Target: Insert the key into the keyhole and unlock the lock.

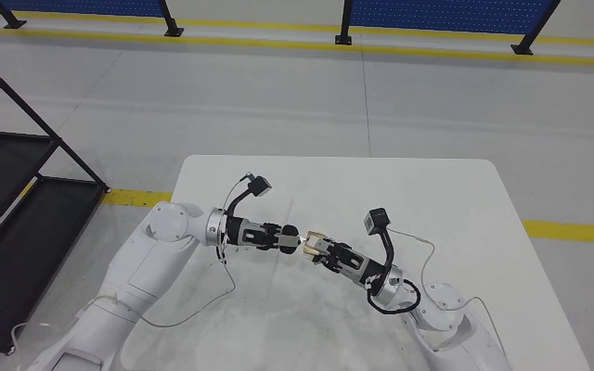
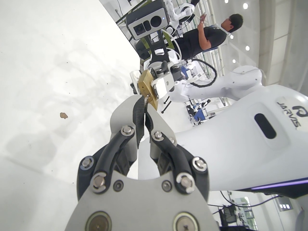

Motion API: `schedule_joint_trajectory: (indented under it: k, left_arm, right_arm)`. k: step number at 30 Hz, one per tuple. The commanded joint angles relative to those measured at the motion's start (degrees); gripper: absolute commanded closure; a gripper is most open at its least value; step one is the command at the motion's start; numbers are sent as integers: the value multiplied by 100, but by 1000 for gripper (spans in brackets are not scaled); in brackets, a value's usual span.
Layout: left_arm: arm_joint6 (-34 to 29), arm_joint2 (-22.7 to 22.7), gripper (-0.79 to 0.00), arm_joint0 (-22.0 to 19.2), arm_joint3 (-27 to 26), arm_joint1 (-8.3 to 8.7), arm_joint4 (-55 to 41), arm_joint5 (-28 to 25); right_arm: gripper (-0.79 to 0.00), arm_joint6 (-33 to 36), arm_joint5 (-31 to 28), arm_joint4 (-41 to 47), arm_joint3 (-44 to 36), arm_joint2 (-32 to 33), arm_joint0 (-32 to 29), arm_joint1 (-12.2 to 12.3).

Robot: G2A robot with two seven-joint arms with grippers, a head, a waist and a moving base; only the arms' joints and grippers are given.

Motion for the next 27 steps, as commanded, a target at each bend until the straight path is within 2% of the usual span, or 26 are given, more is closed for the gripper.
schedule_joint_trajectory:
  k: [1, 27]
  left_arm:
    - [22, -4, 0, 4, -4, 3, 23, -13]
    - [516, -22, 0, 116, -314, 81, 649, -546]
  right_arm:
    - [0, 16, 7, 7, 5, -4, 6, 2]
    - [0, 81, 140, 274, 36, -24, 33, 17]
